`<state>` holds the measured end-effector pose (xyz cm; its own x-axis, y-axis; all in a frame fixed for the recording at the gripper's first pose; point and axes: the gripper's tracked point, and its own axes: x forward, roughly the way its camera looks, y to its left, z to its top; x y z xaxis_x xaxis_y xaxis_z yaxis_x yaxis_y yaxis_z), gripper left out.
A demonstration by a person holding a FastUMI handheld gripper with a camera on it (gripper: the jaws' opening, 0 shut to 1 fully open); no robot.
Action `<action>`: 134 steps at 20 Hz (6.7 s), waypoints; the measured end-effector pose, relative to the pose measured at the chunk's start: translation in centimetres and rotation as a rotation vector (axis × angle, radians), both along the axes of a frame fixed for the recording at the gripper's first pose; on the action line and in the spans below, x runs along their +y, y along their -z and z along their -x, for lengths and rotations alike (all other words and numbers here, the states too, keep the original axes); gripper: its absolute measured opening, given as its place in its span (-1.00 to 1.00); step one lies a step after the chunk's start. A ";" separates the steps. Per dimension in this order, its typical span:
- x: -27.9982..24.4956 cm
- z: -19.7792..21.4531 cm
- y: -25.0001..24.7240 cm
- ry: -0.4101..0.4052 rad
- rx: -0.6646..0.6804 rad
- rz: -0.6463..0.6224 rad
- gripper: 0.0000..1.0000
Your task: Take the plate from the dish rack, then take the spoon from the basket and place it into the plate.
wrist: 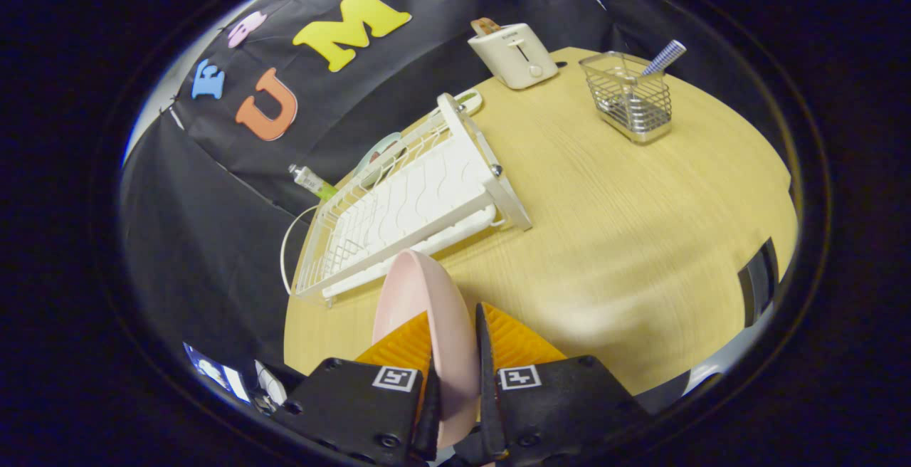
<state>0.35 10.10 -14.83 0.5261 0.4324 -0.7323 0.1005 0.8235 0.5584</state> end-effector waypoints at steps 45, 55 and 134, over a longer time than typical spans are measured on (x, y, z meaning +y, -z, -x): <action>-27.3 -15.7 -3.6 0.163 -0.715 0.408 0.63; -26.4 -16.5 -5.6 0.144 -0.729 0.383 -0.53; -0.5 5.8 -17.3 0.044 -0.974 0.464 1.00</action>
